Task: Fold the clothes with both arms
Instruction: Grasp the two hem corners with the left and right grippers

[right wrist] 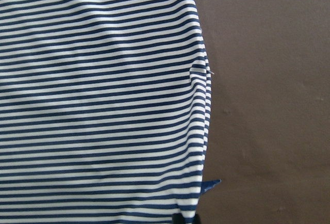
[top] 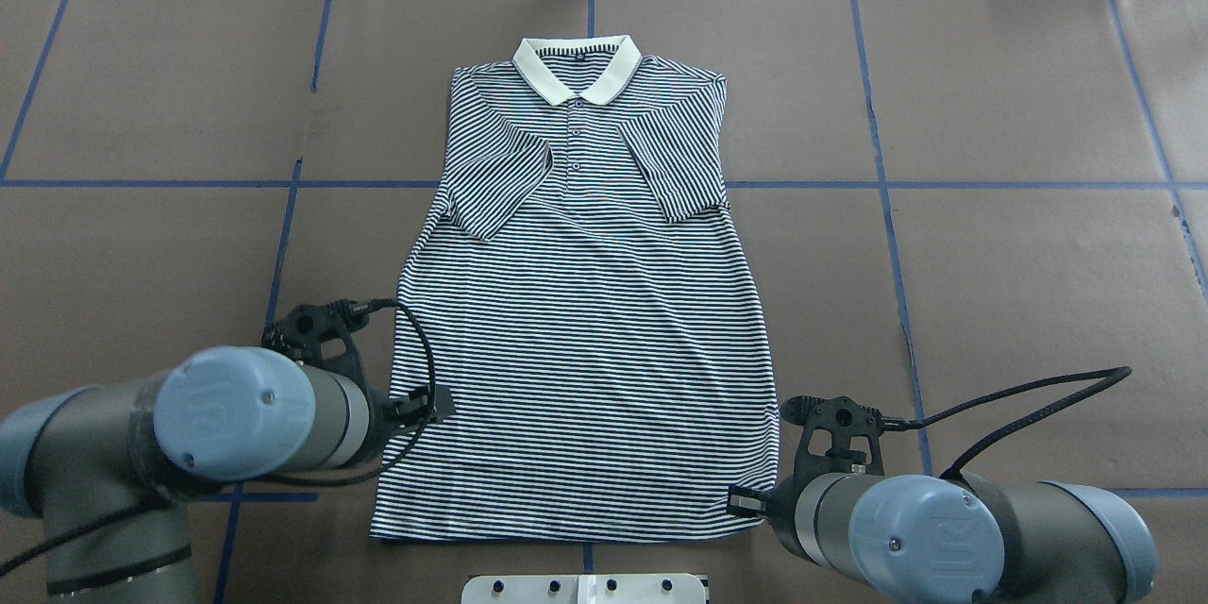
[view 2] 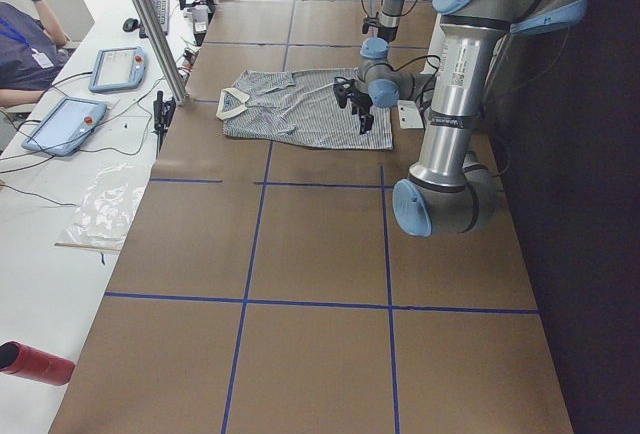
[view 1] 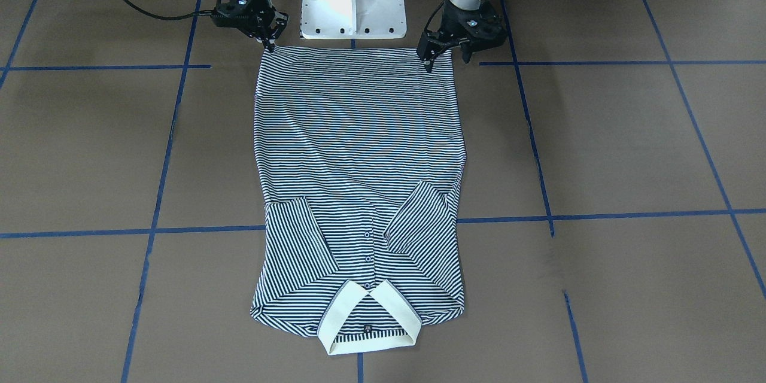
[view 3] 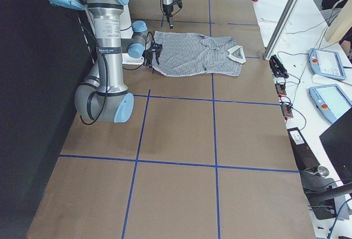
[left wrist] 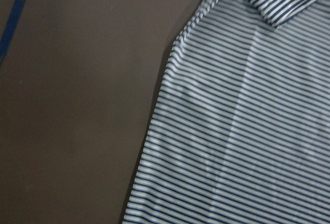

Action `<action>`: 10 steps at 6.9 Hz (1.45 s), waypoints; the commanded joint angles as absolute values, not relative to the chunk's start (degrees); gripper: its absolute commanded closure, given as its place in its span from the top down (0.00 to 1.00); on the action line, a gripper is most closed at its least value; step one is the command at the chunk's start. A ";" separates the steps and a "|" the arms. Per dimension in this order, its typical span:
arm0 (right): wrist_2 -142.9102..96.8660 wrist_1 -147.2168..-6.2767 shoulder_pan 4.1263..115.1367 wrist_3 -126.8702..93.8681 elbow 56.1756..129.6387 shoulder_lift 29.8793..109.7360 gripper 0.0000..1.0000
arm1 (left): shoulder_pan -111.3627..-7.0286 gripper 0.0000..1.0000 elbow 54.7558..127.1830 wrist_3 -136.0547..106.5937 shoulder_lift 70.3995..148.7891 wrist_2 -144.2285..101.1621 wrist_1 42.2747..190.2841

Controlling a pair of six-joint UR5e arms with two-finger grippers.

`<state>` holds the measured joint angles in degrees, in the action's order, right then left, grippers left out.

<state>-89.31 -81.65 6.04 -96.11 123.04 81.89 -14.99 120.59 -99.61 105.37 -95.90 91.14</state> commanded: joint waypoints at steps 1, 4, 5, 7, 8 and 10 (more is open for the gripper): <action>-90.17 -81.56 7.11 -96.06 123.31 81.74 0.00 | -7.32 0.97 120.85 -108.08 103.02 -91.33 90.00; -90.09 -81.56 7.12 -96.06 123.31 81.65 0.00 | -4.84 0.97 119.71 -111.44 102.13 -91.32 90.09; -90.09 -81.56 7.12 -96.06 123.31 81.65 0.00 | -4.66 0.97 118.40 -111.71 102.22 -91.41 90.26; -90.09 -81.56 7.12 -96.06 123.31 81.65 0.00 | -4.57 0.94 117.68 -111.71 102.39 -91.41 90.44; -90.09 -81.65 7.21 -96.06 123.31 81.65 0.00 | -4.57 0.90 117.69 -111.80 102.39 -91.41 90.44; -90.09 -81.74 7.29 -96.06 123.49 81.65 0.00 | -4.57 0.52 117.77 -112.67 102.92 -91.41 90.44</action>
<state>-90.09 -81.66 7.22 -96.06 123.40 81.65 -4.57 117.76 -112.03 102.55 -91.40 90.43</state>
